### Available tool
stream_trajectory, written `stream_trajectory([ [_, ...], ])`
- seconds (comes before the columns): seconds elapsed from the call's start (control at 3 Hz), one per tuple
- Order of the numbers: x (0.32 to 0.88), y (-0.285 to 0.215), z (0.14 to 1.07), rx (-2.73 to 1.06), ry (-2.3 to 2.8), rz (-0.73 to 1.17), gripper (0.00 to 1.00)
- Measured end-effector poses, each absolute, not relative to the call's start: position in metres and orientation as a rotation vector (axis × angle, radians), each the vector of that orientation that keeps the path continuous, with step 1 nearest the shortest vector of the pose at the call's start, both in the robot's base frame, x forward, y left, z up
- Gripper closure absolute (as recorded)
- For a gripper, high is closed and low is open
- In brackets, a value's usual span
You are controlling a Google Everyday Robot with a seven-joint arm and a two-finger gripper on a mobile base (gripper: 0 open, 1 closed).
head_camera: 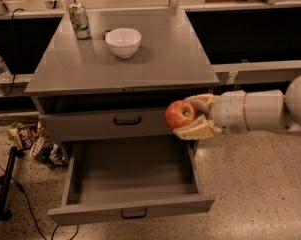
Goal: Pick apple from middle drawer and place on counter
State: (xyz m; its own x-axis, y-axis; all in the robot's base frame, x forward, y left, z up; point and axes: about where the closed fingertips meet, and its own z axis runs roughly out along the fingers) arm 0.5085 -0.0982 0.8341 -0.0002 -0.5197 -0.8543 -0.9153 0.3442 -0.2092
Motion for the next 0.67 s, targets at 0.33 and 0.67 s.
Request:
stream_trajectory([
  [0.33, 0.566, -0.107, 0.835, -1.331, 1.66, 0.541, 1.0],
  [0.67, 0.603, -0.113, 0.851, -1.334, 1.645, 0.53, 1.0],
])
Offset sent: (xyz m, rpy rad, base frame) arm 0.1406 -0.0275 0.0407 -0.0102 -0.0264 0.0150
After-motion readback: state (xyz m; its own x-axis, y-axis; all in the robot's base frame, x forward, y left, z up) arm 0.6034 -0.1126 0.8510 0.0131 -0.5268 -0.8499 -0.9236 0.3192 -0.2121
